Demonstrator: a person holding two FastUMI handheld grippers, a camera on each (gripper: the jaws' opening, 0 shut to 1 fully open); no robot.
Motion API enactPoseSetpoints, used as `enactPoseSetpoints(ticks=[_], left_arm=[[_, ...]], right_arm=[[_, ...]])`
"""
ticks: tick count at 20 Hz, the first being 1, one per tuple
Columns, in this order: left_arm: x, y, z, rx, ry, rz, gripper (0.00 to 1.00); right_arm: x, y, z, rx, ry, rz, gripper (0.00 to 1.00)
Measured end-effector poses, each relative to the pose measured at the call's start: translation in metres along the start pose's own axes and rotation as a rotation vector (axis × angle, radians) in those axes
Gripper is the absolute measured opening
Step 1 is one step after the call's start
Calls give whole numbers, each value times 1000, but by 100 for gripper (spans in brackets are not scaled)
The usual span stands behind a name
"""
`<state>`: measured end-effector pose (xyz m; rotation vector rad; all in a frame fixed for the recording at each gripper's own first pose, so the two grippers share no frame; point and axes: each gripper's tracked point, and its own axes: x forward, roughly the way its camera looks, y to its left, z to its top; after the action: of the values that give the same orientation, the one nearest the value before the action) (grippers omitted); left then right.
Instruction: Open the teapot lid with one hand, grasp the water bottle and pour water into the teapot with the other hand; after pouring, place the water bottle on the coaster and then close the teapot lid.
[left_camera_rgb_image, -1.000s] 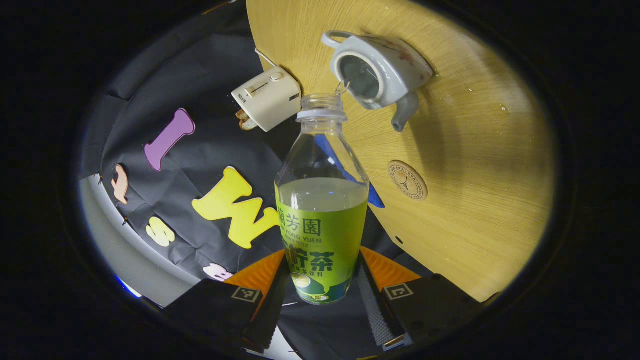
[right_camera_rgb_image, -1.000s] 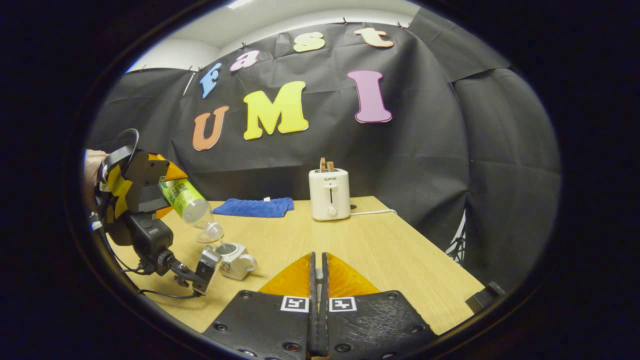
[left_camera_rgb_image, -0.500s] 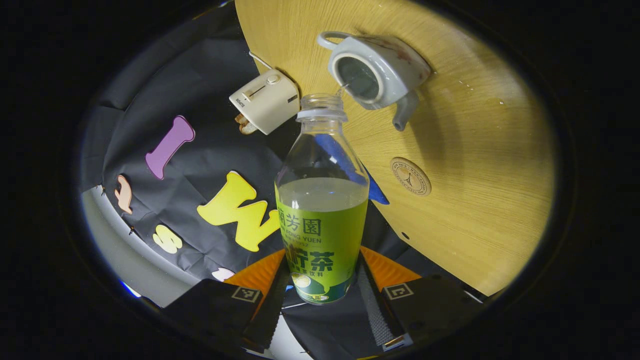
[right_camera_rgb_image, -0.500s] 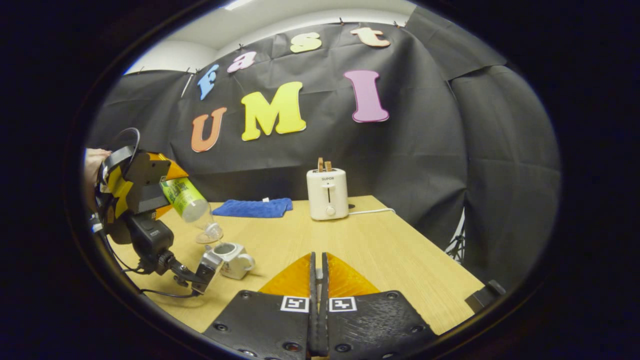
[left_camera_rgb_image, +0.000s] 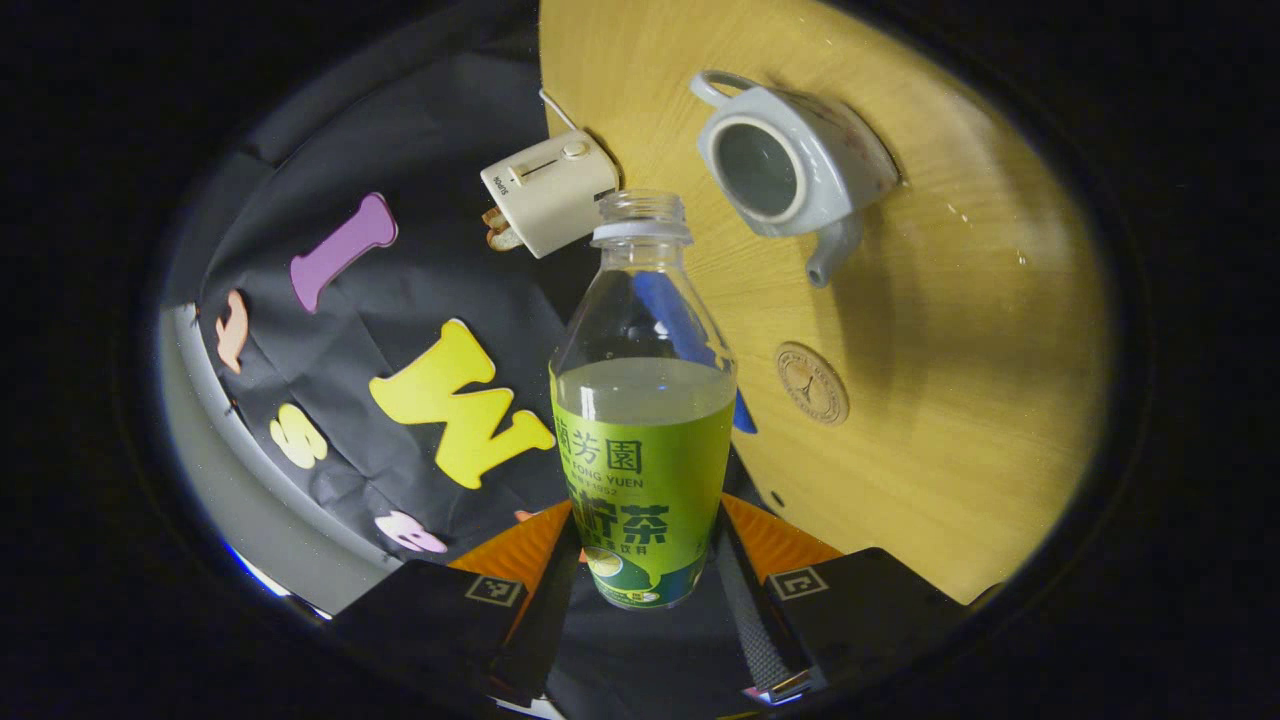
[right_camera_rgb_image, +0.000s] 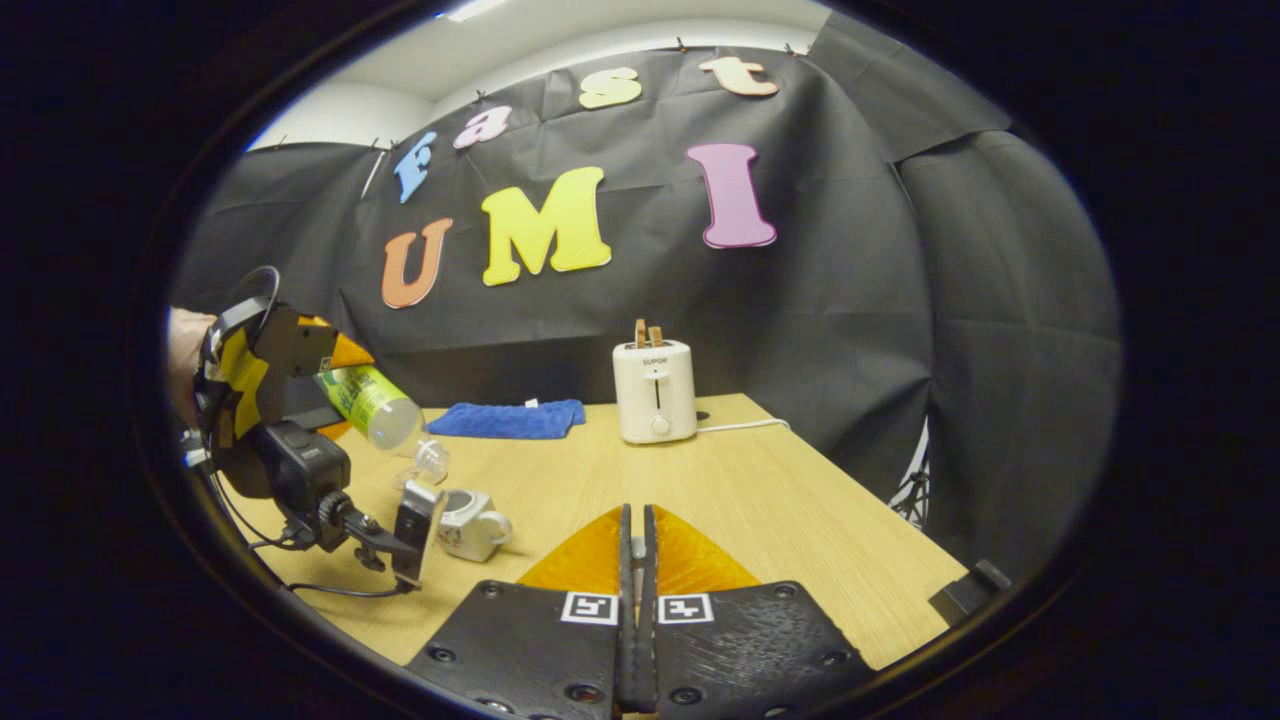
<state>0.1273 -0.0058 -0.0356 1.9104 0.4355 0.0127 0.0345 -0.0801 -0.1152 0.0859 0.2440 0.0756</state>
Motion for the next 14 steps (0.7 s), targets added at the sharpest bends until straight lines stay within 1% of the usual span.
enactPoseSetpoints(ticks=[2, 3, 4, 6, 7, 8, 10, 13, 14], left_arm=[[-2, -6, -2, -119, -20, -21, 75], [-1, -12, -3, -188, -33, -50, 75], [-2, -22, -5, -270, -54, -98, 74], [-10, -44, -4, -492, -89, -220, 75], [-13, -50, -5, -613, -104, -248, 75], [-14, -53, -10, -732, -108, -257, 75], [-14, -57, -26, -946, -98, -238, 75], [-12, -68, -29, -1239, -101, -241, 75], [-13, -70, -31, -1332, -117, -230, 75]], right_arm=[[-2, -1, 7, -1, -18, -8, 0], [-2, 0, 8, -1, -22, -10, 0], [-3, 1, 11, 1, -27, -10, 0], [-3, 5, 13, -1, -29, -9, 0], [-4, 8, 15, 0, -30, -6, 0], [-6, 11, 16, -3, -31, -2, 0], [-6, 17, 21, -26, -34, -1, 0], [-7, 29, 27, -51, -41, 10, 0], [-7, 32, 29, -58, -38, 11, 0]])
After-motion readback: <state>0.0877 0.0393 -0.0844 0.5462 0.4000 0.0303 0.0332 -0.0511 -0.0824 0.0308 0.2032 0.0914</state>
